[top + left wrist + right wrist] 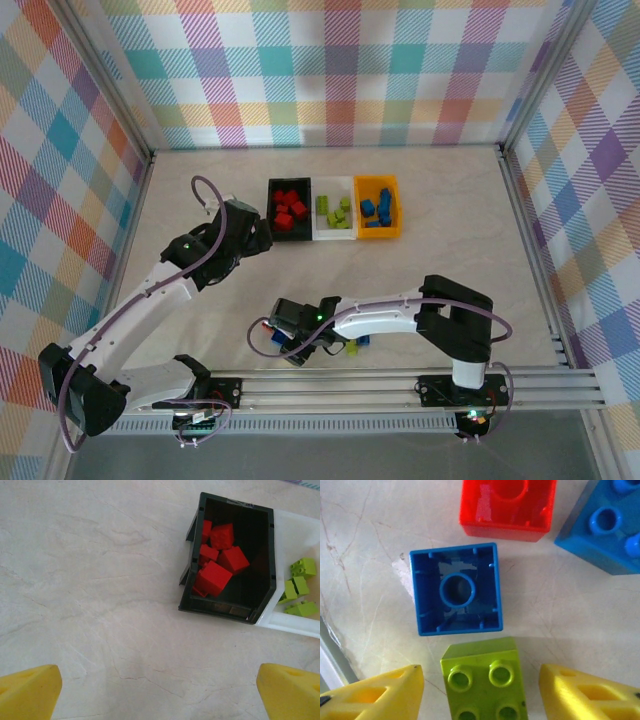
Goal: Sort the legos into containers by color
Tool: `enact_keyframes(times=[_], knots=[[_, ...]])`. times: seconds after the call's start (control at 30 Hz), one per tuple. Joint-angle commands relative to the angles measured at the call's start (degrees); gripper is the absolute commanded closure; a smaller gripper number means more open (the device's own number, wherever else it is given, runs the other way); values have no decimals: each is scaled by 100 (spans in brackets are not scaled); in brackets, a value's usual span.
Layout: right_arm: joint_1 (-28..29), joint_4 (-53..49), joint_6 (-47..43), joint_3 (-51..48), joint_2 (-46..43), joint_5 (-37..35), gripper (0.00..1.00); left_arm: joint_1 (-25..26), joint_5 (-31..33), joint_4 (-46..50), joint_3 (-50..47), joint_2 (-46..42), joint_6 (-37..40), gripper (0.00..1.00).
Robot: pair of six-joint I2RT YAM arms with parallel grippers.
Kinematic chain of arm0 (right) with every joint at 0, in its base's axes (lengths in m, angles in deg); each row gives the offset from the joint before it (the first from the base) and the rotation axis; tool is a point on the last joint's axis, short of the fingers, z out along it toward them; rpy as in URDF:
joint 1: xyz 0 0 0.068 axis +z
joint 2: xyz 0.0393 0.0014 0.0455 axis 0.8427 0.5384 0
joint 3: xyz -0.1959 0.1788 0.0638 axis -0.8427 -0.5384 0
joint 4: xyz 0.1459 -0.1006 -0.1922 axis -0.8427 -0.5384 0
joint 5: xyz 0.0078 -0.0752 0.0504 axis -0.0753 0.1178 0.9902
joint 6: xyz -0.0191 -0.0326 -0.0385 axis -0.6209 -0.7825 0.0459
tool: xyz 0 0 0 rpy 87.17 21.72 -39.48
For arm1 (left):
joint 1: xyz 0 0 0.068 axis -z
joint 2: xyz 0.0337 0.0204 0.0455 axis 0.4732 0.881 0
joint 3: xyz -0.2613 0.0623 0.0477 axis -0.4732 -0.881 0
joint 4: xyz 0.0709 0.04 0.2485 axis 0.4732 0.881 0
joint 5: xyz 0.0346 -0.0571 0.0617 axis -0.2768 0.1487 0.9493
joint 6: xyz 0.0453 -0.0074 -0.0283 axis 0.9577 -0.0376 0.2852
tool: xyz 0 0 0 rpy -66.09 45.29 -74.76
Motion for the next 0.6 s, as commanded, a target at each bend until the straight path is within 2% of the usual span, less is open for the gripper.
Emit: enact_keyframes(times=[0.0,0.13,0.3,0.43,0.57], knots=[[43,-26,-92,4,54,-92,45,-116,-53,45,-92,-38,4,0],[36,62,-68,-79,-22,-214,57,-129,-111,6,-84,30,-8,0],[-20,249,-8,-242,-230,-484,67,-138,-206,-27,-43,119,0,0],[-263,388,62,-444,-685,-663,70,-138,-288,-34,-23,168,10,0],[-796,456,70,-620,-1340,-691,70,-138,-384,-144,-125,140,8,0]])
